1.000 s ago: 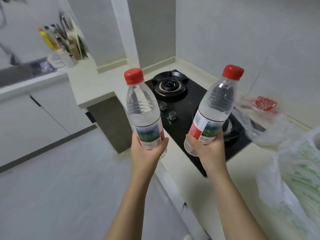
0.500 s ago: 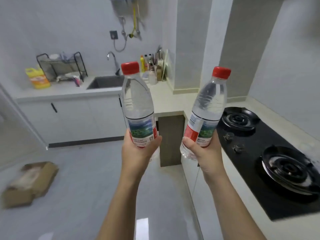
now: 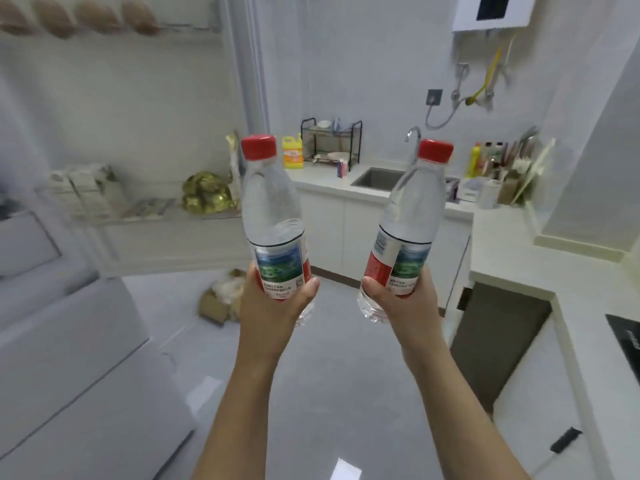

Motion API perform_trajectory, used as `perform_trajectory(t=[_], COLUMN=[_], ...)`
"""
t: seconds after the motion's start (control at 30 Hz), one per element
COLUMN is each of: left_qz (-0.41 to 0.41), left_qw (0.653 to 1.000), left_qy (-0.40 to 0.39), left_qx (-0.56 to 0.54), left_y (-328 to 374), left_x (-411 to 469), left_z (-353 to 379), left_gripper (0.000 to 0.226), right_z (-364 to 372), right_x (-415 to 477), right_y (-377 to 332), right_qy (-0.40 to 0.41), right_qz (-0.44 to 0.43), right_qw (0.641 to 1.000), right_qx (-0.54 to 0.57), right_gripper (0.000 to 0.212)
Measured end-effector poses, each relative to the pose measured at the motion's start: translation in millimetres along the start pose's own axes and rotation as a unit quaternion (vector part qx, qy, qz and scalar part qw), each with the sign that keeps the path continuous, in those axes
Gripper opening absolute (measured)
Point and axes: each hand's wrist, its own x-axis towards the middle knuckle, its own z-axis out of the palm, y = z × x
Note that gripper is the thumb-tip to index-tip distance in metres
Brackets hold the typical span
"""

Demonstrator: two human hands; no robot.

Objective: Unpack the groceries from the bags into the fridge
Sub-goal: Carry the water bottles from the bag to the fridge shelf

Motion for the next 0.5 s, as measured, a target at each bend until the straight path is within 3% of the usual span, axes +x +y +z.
perform_trajectory(t=[0.13, 0.5], left_qz=[-0.016, -0.016], left_qw=[0.997, 0.957], left_qy=[0.071, 0.288], left_qx=[-0.004, 0.041], left_y=[5.7, 32.3], left_x=[-2.6, -45.2], left_z=[-18.7, -33.3], left_gripper=[0.064, 0.053], right_z=[26.7, 58.1], right_x=[23.6, 47.6], right_y=[7.4, -10.6], right_qy=[-0.074, -0.292], right_qz=[0.005, 0.000], right_qw=[0.997, 0.948], right_qx=[0.026, 0.126], right_gripper=[0.051, 0.054])
